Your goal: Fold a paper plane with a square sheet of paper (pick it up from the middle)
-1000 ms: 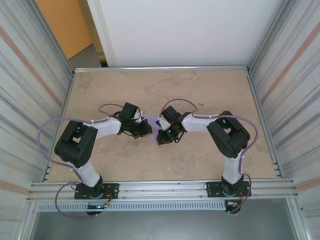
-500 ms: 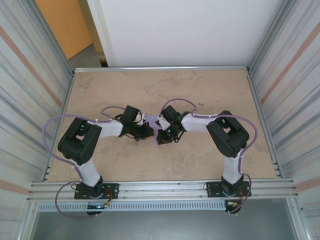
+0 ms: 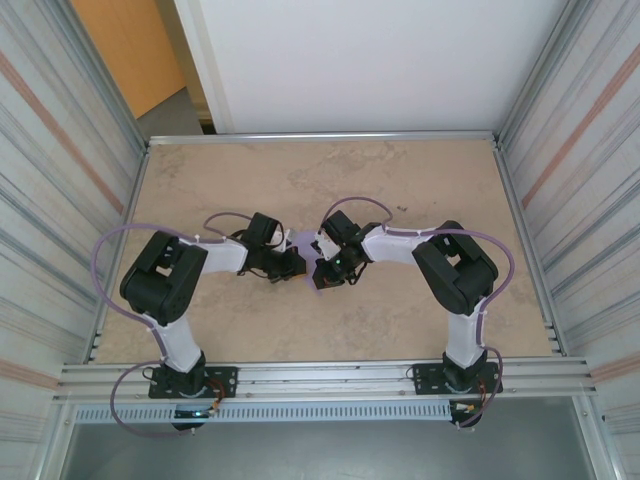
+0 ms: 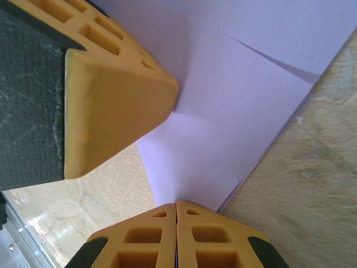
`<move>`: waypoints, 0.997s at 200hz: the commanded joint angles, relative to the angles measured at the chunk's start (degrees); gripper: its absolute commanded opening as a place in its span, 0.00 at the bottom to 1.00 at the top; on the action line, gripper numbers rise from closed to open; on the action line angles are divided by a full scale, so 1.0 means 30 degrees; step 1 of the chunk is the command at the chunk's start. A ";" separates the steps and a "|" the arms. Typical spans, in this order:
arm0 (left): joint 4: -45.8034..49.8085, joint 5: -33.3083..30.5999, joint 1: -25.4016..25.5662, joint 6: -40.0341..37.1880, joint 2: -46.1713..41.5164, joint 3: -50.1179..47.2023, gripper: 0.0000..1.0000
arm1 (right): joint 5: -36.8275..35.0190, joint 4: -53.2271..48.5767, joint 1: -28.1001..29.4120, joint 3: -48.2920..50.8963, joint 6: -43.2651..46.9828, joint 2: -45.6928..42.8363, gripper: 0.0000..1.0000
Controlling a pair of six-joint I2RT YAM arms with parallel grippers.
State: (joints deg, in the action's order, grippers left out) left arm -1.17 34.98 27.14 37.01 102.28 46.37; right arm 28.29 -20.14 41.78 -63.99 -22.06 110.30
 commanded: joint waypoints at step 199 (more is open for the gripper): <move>0.0595 -0.0437 -0.4389 0.2058 -0.3659 -0.0709 0.27 | 0.0262 0.2062 -0.0567 -0.0641 -0.3371 -0.1576 0.28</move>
State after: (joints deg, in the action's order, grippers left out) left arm 4.12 32.32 12.58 36.95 94.70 48.42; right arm 28.40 -18.72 40.21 -65.73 -27.38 108.01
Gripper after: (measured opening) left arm 0.241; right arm 0.268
